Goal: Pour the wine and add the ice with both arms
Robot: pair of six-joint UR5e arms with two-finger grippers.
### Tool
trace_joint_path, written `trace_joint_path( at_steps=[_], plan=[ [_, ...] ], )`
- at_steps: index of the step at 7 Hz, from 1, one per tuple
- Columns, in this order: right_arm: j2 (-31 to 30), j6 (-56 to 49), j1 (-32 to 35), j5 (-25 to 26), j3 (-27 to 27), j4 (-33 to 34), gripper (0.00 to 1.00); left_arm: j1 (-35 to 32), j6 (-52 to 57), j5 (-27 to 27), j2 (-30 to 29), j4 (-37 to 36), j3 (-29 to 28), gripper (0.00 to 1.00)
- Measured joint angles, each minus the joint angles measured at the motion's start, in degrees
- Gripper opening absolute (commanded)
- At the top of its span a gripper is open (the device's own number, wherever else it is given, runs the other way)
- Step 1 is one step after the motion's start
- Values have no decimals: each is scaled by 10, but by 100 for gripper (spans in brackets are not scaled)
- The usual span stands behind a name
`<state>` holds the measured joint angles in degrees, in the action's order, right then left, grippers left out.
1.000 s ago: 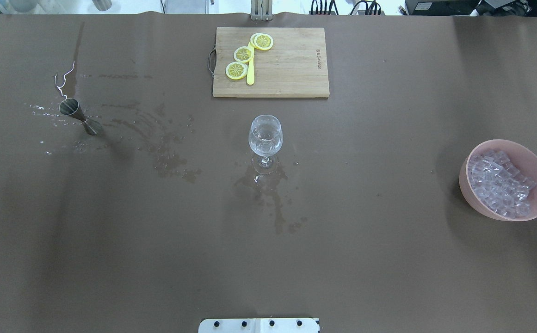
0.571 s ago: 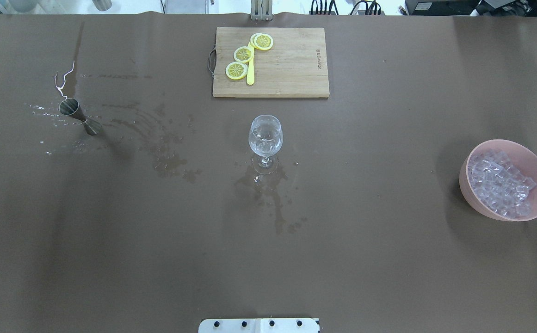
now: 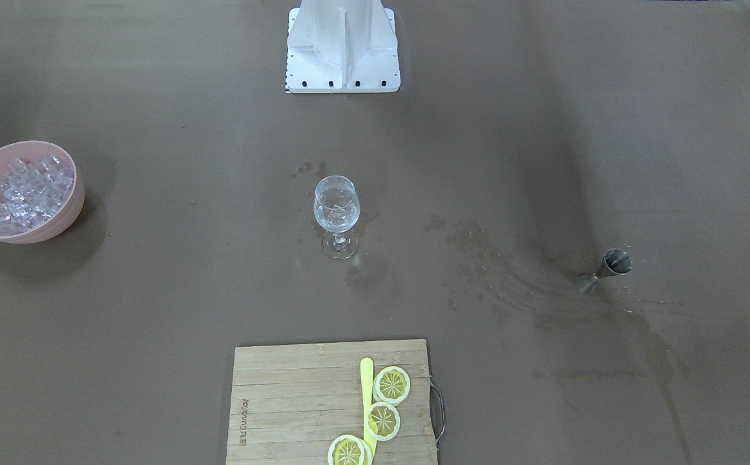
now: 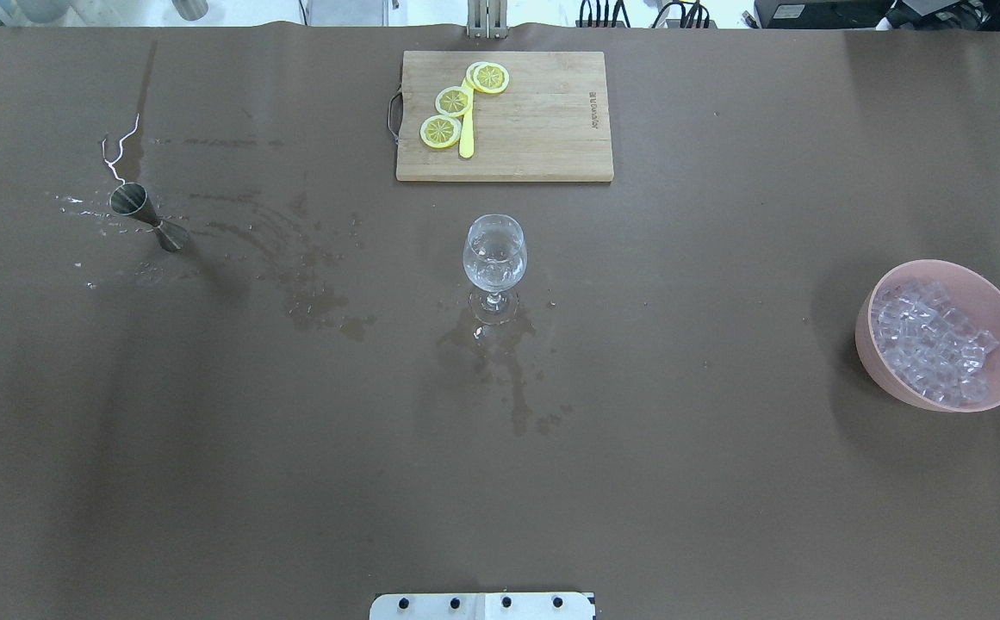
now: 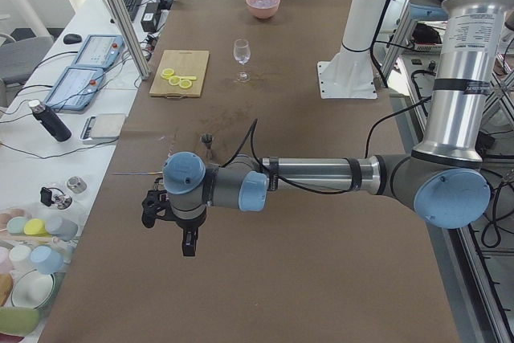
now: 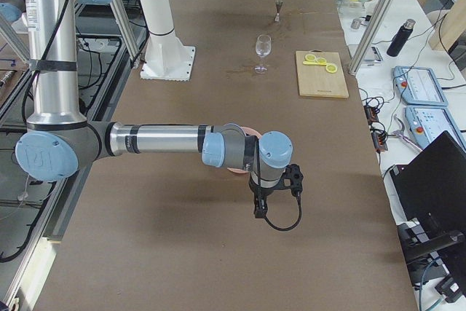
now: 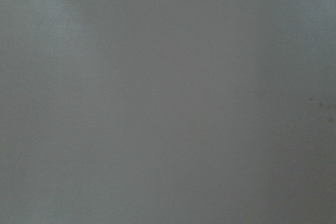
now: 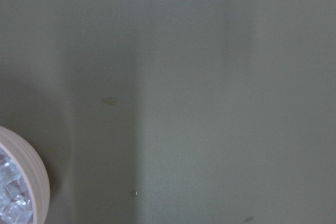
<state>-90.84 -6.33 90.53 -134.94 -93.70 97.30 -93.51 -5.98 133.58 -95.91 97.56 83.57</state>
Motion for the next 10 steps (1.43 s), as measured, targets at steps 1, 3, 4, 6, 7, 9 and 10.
trace_joint_path(
  at_steps=[1, 3, 4, 6, 7, 9, 10],
  plan=[
    [-1, 0, 1, -2, -1, 0, 100, 0, 0, 0, 0, 0, -1, 98],
    [-3, -1, 2, -5, -4, -1, 100, 0, 0, -1, 0, 0, -2, 98],
    [-4, -1, 2, -5, -5, -3, 100, 0, -1, -1, 0, 0, -3, 98],
    [-3, -1, 2, -5, -8, -6, 100, 0, -2, -2, 1, 0, -3, 98],
    [-2, -1, 3, -4, -12, -6, 100, 0, -2, -2, 3, 0, -2, 98],
    [-3, 1, 7, -3, -25, -3, 100, 0, -2, -2, 10, 1, -2, 98],
    [-5, 1, 8, -3, -28, -1, 100, 0, -2, -2, 9, 0, -3, 98]
  ],
)
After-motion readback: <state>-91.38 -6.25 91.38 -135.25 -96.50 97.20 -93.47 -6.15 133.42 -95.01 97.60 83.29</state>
